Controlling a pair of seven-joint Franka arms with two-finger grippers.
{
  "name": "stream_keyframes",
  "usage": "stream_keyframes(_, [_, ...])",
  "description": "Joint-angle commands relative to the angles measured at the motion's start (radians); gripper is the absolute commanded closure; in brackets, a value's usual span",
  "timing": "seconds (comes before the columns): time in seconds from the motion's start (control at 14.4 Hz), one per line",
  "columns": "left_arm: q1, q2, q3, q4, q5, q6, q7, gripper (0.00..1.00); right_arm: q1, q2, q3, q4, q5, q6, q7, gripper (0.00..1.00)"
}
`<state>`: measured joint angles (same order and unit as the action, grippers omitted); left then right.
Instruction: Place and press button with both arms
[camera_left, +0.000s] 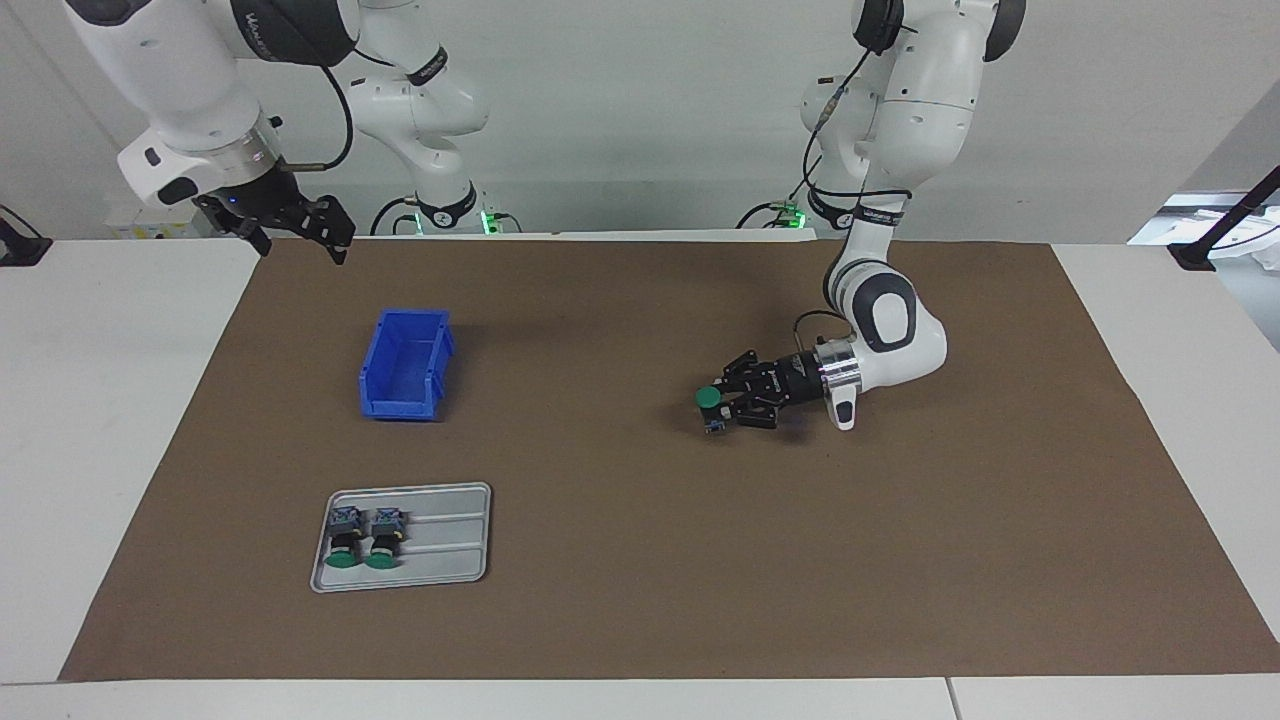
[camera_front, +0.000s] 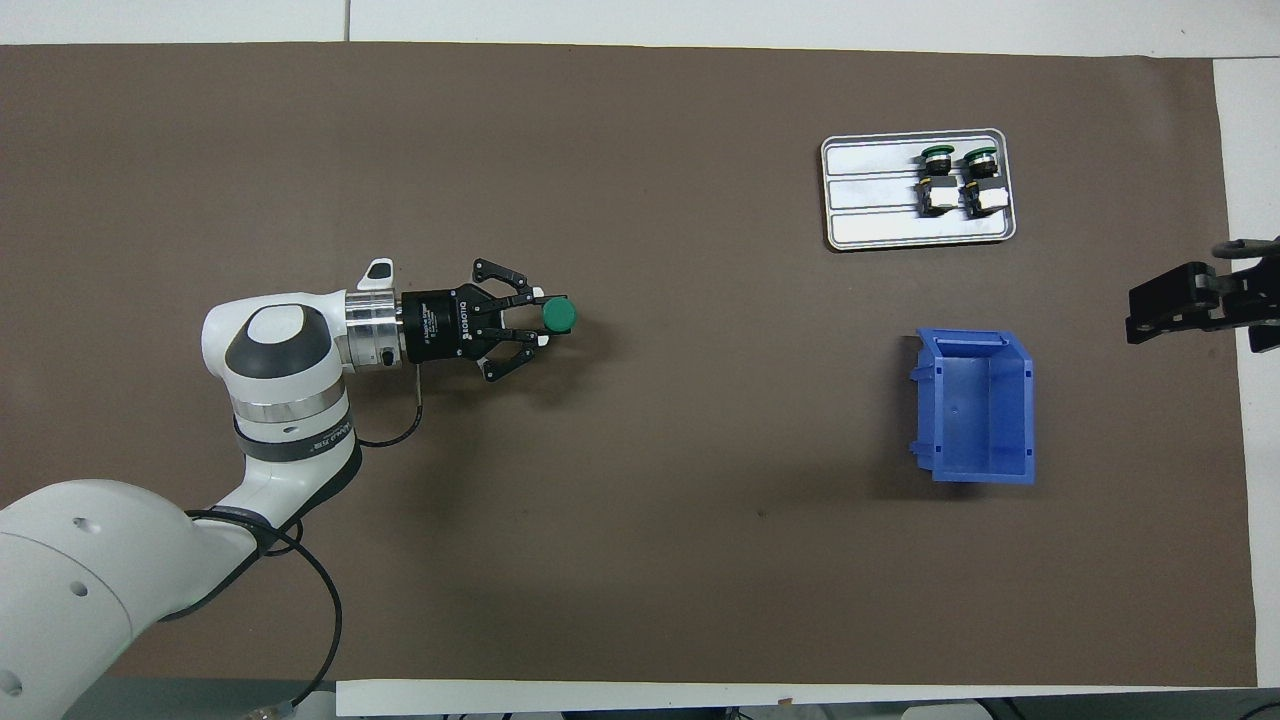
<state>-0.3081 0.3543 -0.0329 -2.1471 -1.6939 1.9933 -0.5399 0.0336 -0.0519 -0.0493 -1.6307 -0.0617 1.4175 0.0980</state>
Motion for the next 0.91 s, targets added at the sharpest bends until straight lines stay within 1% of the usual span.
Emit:
stream_keyframes(0.0, [-0.011,0.005,0.002,-0.023,-0.039,-0.016,0.028,0.92,-0.003,-0.011,-0.003,-0.017,0.008,0.006,-0.018,0.02])
stream_keyframes(0.42, [-0.015,0.012,0.002,-0.031,-0.062,-0.024,0.031,0.91,-0.003,-0.011,-0.003,-0.017,0.006,0.006,-0.018,0.02])
stream_keyframes(0.63, [-0.017,0.014,0.002,-0.034,-0.072,-0.022,0.031,0.88,-0.003,-0.011,-0.003,-0.015,0.006,0.006,-0.018,0.02])
stream_keyframes(0.7, [-0.019,0.014,0.002,-0.034,-0.072,-0.021,0.031,0.85,-0.003,-0.012,-0.003,-0.017,0.008,0.006,-0.018,0.02])
stream_keyframes(0.84, [-0.031,0.014,0.004,-0.039,-0.072,-0.013,0.032,0.83,-0.003,-0.012,-0.003,-0.015,0.008,0.006,-0.018,0.02])
